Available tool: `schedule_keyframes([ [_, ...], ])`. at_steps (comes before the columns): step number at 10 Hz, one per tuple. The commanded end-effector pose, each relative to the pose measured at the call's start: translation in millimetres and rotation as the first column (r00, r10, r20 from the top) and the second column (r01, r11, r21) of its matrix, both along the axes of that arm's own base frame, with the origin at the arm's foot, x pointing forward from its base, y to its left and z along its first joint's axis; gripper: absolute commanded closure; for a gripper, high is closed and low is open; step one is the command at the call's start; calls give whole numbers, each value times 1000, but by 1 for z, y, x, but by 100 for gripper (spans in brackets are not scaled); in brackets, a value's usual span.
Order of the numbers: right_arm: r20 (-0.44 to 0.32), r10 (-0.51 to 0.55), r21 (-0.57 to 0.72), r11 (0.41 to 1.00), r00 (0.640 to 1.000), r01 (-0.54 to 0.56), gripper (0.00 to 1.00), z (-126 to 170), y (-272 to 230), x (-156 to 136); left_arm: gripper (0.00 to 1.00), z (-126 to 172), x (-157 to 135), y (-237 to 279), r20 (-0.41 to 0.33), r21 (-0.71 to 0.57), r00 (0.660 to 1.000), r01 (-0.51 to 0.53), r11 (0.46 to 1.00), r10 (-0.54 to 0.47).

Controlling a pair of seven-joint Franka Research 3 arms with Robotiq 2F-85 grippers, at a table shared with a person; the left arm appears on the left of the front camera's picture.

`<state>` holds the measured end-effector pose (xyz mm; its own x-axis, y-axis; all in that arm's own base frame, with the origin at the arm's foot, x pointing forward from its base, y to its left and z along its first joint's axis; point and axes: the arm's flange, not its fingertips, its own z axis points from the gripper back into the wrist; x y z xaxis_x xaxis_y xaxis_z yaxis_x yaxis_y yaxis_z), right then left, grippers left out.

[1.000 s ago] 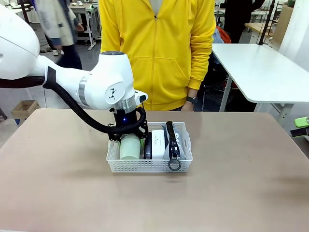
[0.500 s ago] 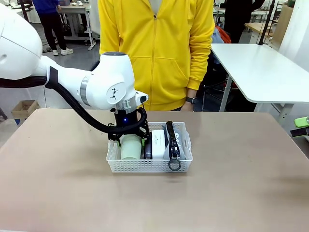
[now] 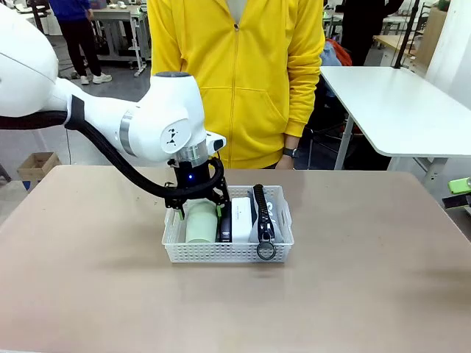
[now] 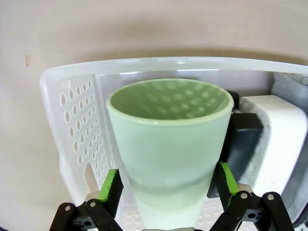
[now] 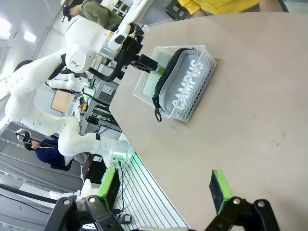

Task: Efficiently arrange items inside the basket to fit them all.
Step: Pick up the Reusable plastic cup and place it inside the Organizing basket.

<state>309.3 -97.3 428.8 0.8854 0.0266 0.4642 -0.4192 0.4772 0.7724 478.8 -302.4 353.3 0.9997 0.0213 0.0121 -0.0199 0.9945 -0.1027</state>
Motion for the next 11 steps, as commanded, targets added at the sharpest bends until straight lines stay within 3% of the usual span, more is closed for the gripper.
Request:
schedule_keyframes([
  [1, -8, -13, 21, 1000, 1000, 13, 0, 5, 1, 1, 0, 21, -15, 8, 21, -79, 1000, 5, 997, -3],
  [2, -8, -13, 21, 1000, 1000, 13, 0, 5, 1, 1, 0, 40, -25, 16, 43, -155, 999, 19, 988, -13],
  [4, -8, -13, 21, 1000, 1000, 13, 0, 5, 1, 1, 0, 87, -51, 56, 157, -293, 987, 10, 956, 38],
  [6, -8, -13, 21, 1000, 1000, 13, 0, 5, 1, 1, 0, 117, -79, 116, 157, -495, 987, 47, 868, 37],
  [7, -8, -13, 21, 1000, 1000, 13, 0, 5, 1, 1, 0, 125, -91, 153, 130, -613, 991, 67, 787, 17],
  [9, -8, -13, 21, 1000, 1000, 13, 0, 5, 1, 1, 0, 123, -114, 231, 119, -836, 988, 153, 527, -99],
  [10, -8, -13, 21, 1000, 1000, 13, 0, 5, 1, 1, 0, 117, -123, 265, 181, -889, 979, 203, 411, -92],
  [11, -8, -13, 21, 1000, 1000, 13, 0, 5, 1, 1, 0, 107, -134, 291, 243, -907, 968, 249, 340, -61],
])
